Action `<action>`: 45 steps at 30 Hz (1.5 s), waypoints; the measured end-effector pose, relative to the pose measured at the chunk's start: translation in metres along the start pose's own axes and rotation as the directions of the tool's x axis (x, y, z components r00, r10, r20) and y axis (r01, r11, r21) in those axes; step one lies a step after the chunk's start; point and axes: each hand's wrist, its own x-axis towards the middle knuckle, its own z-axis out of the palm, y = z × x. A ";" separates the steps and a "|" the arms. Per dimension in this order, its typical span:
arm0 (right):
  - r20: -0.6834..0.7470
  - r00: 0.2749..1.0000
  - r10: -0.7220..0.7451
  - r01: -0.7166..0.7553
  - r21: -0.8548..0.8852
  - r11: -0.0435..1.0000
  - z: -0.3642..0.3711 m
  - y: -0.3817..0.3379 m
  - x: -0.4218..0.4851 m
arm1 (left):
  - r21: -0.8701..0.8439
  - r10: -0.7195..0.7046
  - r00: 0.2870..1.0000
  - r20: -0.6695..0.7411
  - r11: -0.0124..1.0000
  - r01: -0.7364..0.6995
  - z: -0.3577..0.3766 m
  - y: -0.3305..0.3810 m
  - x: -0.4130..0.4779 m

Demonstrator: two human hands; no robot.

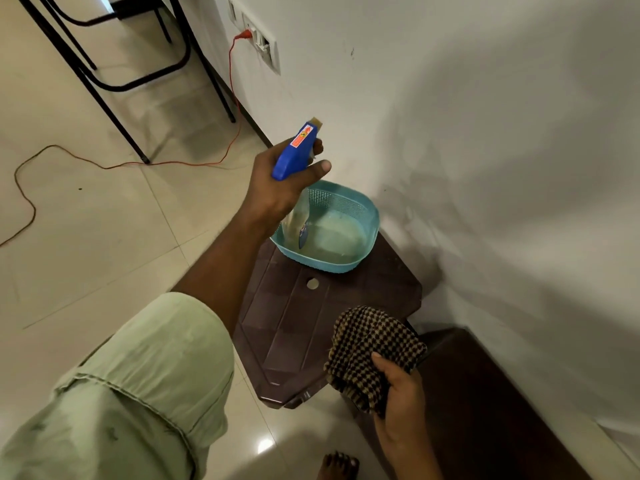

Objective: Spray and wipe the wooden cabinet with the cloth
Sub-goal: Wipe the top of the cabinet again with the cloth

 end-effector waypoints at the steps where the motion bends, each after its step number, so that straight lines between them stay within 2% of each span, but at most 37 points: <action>1: 0.008 1.000 0.002 -0.002 -0.005 1.000 0.000 0.000 0.001 | -0.008 -0.006 1.000 -0.005 1.000 0.006 0.000 -0.004 -0.001; 6: -0.004 1.000 -0.005 0.005 0.028 1.000 0.002 0.000 0.001 | -0.053 -0.019 1.000 -0.018 0.998 0.019 0.002 -0.007 -0.007; 13: -0.017 1.000 -0.018 0.019 0.062 0.998 -0.003 0.005 0.000 | 0.117 -0.011 0.990 -0.140 0.993 0.027 0.003 -0.019 -0.016; 18: -0.003 0.999 -0.035 0.035 0.083 0.996 -0.011 0.006 -0.004 | 0.245 -0.056 0.973 -0.226 0.963 0.113 0.000 -0.036 -0.024; 20: -0.012 0.999 -0.052 0.053 0.090 0.995 -0.013 0.007 -0.005 | 0.243 -0.062 0.966 -0.253 0.962 0.125 0.003 -0.040 -0.034; 25: -0.011 0.998 -0.060 0.061 0.121 0.991 -0.022 0.009 -0.011 | 0.212 -0.087 0.876 -0.475 0.955 0.210 0.020 -0.052 -0.088; 28: -0.032 0.998 -0.052 0.056 0.158 0.986 -0.038 0.013 -0.012 | 0.308 0.023 0.857 -0.515 0.938 0.160 0.040 -0.053 -0.137; 32: -0.086 0.994 -0.072 0.084 0.153 0.985 -0.076 0.027 -0.018 | 0.386 0.068 0.918 -0.390 0.917 0.096 0.085 -0.067 -0.214; 34: -0.146 0.987 -0.063 0.084 0.145 0.986 -0.104 0.037 -0.021 | 0.424 -0.003 0.973 -0.231 0.900 0.104 0.110 -0.087 -0.251; 37: -0.256 0.963 -0.081 0.114 0.117 0.987 -0.152 0.056 -0.028 | 0.488 -0.125 0.992 0.012 0.867 0.104 0.143 -0.113 -0.304; 41: -0.424 0.904 -0.060 0.140 0.158 0.977 -0.223 0.079 -0.043 | 0.554 -0.172 0.926 0.335 0.831 -0.046 0.181 -0.136 -0.364; 45: -0.568 0.819 -0.085 0.199 0.142 0.970 -0.305 0.112 -0.058 | 0.555 -0.171 0.788 0.592 0.795 -0.245 0.208 -0.171 -0.418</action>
